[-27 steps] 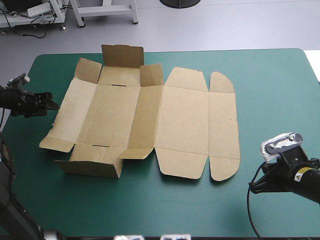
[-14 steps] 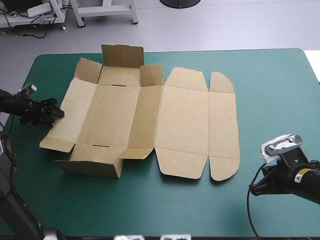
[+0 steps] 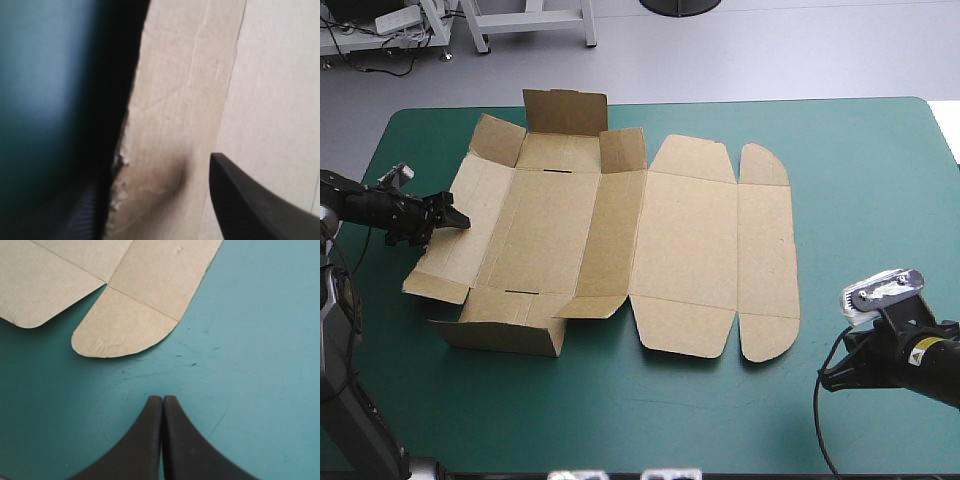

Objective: Fold the box

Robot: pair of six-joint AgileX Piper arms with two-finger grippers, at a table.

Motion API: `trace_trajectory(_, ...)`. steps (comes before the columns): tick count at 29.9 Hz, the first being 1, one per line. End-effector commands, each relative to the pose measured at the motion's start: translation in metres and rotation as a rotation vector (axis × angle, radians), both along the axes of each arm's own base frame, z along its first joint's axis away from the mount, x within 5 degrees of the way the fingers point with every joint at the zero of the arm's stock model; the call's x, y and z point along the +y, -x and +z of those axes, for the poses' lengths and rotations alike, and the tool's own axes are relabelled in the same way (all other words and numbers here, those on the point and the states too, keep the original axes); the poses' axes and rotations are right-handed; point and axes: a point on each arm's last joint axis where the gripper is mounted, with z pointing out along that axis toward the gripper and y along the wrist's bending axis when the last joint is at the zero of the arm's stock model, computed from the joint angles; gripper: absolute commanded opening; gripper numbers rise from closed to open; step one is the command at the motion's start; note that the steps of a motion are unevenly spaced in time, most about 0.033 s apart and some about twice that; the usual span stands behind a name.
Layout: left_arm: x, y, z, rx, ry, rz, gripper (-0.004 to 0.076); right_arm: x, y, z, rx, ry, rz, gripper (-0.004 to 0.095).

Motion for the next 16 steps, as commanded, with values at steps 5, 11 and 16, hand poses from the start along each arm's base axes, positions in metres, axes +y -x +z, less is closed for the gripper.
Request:
trace_trajectory(5,-0.033,0.015,0.033,0.02,0.001,-0.102,0.0419,0.0,-0.003,0.009,-0.068,-0.011,-0.005,-0.0024)
trace_trajectory(11,-0.04,0.028,0.065,-0.054,-0.02,-0.103,0.0407,0.0,-0.004,0.011,-0.097,0.008,0.02,-0.0025)
trace_trajectory(16,-0.06,0.028,0.072,-0.078,0.0,-0.144,0.0394,0.0,-0.005,0.011,-0.109,0.012,0.026,-0.0025)
